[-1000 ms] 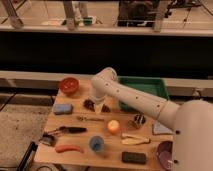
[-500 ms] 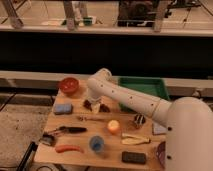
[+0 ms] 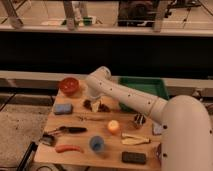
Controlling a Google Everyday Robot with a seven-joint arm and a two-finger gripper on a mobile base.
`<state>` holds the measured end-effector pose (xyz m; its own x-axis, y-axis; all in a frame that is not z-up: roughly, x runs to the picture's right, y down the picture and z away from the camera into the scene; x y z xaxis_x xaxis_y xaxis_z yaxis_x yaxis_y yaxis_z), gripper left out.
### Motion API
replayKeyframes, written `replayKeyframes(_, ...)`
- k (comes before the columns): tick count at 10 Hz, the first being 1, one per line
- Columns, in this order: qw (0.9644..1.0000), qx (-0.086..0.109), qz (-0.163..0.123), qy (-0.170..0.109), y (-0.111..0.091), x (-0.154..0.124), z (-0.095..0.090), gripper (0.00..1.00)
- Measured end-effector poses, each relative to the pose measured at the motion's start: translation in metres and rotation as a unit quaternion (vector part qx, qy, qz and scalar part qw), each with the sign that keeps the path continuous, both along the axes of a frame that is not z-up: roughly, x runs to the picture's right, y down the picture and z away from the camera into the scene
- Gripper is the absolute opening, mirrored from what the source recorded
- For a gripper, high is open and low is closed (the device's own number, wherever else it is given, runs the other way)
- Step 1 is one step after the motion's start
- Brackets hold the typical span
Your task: Place grapes in red bowl
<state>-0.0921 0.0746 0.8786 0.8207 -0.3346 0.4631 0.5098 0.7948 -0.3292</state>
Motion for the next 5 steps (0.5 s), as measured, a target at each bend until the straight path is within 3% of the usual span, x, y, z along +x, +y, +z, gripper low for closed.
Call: replayKeyframes(5,0.9994,-0.024,-0.004,0.026,0.011,0.012,0.033,0.79)
